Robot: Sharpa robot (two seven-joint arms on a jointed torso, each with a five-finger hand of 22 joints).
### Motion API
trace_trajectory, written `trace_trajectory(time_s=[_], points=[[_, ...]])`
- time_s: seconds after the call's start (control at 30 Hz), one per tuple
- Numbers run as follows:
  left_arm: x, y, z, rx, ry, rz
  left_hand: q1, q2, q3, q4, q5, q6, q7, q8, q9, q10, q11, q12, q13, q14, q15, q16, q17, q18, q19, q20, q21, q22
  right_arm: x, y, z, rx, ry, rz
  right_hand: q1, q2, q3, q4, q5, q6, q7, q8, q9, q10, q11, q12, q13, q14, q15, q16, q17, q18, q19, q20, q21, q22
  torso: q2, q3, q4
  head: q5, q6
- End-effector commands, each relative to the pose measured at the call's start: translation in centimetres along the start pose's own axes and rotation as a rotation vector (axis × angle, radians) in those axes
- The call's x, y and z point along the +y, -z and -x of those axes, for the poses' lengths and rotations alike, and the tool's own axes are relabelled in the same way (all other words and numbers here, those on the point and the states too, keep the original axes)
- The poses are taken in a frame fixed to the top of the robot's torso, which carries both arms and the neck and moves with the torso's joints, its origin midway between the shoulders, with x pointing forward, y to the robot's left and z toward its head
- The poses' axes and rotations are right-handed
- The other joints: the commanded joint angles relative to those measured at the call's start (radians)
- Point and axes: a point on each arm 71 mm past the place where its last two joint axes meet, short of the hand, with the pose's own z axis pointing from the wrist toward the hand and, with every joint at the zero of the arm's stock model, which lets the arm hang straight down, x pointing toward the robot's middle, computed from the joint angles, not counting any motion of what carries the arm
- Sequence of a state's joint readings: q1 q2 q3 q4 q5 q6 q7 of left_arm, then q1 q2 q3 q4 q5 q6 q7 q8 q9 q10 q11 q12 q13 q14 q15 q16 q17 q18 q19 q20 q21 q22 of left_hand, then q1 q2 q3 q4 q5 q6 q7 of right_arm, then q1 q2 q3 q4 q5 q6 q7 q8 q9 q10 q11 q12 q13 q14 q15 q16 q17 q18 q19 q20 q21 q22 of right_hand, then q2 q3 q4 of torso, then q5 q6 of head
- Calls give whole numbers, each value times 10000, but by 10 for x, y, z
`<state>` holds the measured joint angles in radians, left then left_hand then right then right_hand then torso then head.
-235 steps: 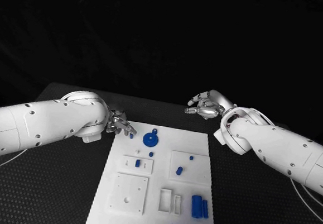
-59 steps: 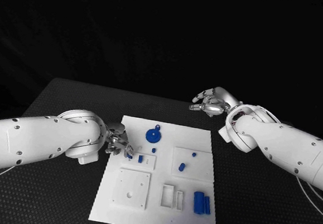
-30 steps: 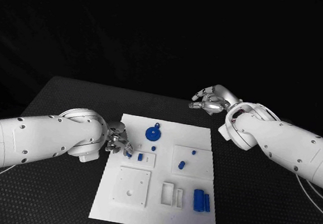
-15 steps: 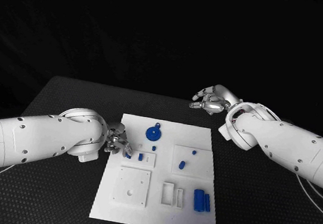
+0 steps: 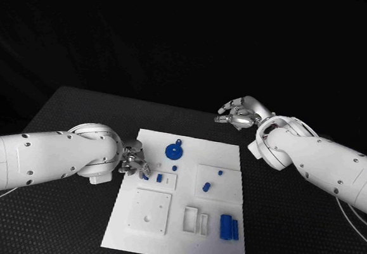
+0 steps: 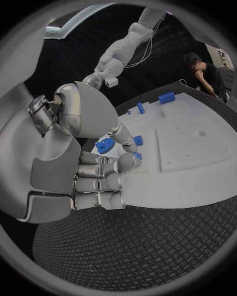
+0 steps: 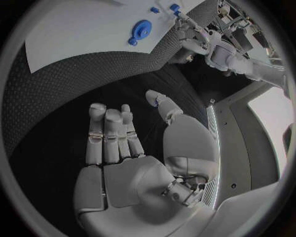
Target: Assemble the parts on the task board
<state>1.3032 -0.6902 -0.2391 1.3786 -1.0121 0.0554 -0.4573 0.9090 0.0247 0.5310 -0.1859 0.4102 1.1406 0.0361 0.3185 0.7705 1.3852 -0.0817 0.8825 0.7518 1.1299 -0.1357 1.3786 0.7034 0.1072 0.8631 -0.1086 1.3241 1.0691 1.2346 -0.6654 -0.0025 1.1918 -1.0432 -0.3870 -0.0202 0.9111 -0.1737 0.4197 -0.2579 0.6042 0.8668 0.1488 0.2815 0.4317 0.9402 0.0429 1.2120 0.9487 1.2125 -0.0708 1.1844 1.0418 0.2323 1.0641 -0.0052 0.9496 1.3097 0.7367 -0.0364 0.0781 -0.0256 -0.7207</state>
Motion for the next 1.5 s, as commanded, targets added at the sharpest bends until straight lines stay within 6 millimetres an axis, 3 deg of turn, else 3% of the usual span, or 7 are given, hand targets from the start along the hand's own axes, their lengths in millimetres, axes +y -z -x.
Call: trace_trajectory(time_s=[0.03,0.63,0.93,1.0,1.13,1.27,1.5], points=[[-2,-1,-3,79,-177,-26,8,115,833,-773,29,250,-207,50,4,42,-132,-38,-11,476,-527,25,-11,-47,37,-1559,67,-9,1,0,-1,110,2,67,-34,47,-29,33,-64,-8,46,-9,-9,-69,-21,51,-10,-43,23,29,-16,295,-6,34,-65,143,8,1,-6,-10,-5],[-14,-4,-9,548,-875,-64,-13,113,828,-768,-44,245,-202,28,3,47,-126,-50,-9,484,-530,14,-18,-46,43,-1559,78,-28,2,0,-2,149,-9,95,-29,48,-27,30,-59,-9,46,-9,-11,-73,-21,56,-17,-45,23,29,-20,294,-7,34,-67,143,4,10,-11,-16,-37],[-13,-6,-11,675,-977,71,-42,-98,832,-636,-278,209,-149,-74,-28,29,-64,-98,-1,444,-495,-36,-36,-49,0,-1554,94,-88,2,0,-2,145,-7,89,-30,45,-27,29,-58,-10,46,-9,-13,-75,-20,58,-22,-46,23,29,-21,294,-8,34,-68,143,0,7,2,-57,-58],[-12,-7,-11,613,-981,85,-67,-261,800,-444,-1007,194,-135,-134,-41,16,-40,-124,11,420,-477,-56,-41,-38,-23,-1560,109,-133,2,0,-2,149,-9,94,-30,45,-28,29,-58,-10,46,-9,-13,-76,-20,58,-23,-47,23,29,-22,295,-9,34,-68,143,-3,6,5,-62,-59],[-10,-7,-9,505,-917,131,-192,-544,745,-128,-1306,140,-107,-210,-54,4,-19,-156,21,405,-469,-73,-45,-37,-53,-1559,126,-188,2,0,-2,142,-8,89,-32,43,-29,29,-59,-12,47,-10,-14,-77,-20,59,-25,-48,24,28,-23,294,-10,35,-69,143,-4,4,9,-68,-59],[-6,-6,-7,298,-811,208,-386,-884,670,237,-1881,94,-94,-274,-54,-22,-11,-188,35,382,-467,-96,-52,-19,-90,-1569,141,-250,1,0,-2,127,-4,79,-35,42,-30,30,-59,-14,47,-10,-15,-78,-19,59,-27,-49,24,28,-24,294,-10,35,-69,142,-6,2,4,-72,-36],[-1,-7,-5,23,-634,317,-1094,-1390,563,1135,-2249,-62,-58,-410,-62,-121,13,-235,67,318,-466,-146,-65,6,-163,-1582,153,-358,1,0,-2,123,-3,73,-39,38,-32,32,-58,-18,49,-12,-17,-81,-18,60,-31,-51,25,27,-26,294,-12,36,-71,142,-4,-2,1,-91,3]])
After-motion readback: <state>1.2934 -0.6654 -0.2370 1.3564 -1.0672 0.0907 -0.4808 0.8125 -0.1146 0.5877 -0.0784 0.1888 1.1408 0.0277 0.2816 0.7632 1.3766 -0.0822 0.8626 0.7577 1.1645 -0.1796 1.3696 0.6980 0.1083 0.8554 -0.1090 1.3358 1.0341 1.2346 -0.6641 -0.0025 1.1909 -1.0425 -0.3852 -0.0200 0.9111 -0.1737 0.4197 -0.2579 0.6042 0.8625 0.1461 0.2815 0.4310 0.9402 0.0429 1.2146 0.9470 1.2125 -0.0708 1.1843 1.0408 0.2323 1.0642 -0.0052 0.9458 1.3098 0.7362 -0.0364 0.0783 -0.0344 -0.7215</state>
